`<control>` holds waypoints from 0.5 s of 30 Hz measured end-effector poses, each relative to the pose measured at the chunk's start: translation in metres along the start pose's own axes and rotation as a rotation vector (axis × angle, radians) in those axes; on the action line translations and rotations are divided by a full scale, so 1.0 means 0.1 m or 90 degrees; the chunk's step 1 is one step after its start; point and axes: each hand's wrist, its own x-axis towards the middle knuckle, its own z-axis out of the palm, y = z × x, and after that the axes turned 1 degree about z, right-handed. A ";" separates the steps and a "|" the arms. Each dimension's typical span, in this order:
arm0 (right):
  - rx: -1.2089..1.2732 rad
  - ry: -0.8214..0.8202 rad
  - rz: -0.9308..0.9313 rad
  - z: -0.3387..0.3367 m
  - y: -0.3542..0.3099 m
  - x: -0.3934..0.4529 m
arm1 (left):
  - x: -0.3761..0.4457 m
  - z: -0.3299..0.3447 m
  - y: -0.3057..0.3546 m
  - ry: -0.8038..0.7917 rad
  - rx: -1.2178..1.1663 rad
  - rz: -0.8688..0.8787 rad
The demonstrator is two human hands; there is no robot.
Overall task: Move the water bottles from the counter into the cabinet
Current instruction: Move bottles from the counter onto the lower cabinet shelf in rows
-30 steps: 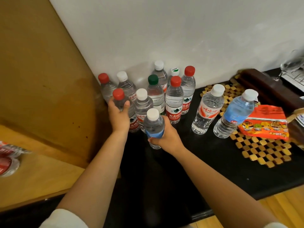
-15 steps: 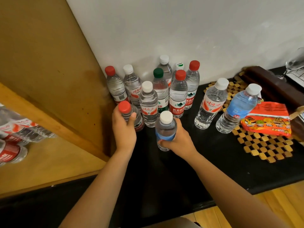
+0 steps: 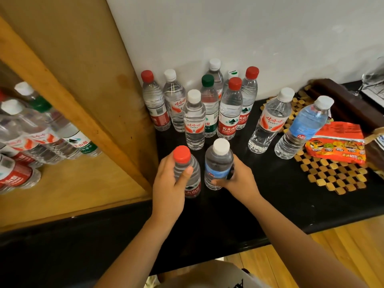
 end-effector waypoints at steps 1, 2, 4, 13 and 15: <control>0.008 -0.015 -0.001 0.00 -0.01 -0.05 | -0.05 -0.03 0.00 -0.012 -0.004 0.001; 0.013 -0.026 -0.002 0.01 -0.02 -0.11 | -0.09 -0.07 0.00 -0.023 -0.010 -0.003; 0.014 -0.045 -0.004 0.06 -0.04 -0.21 | -0.17 -0.16 -0.01 -0.041 -0.034 -0.019; 0.024 -0.107 0.001 0.58 -0.26 -0.74 | -0.60 -0.87 -0.17 -0.096 -0.101 -0.048; 0.030 -0.125 0.001 0.76 -0.38 -0.79 | -0.67 -1.08 -0.24 -0.072 -0.111 -0.053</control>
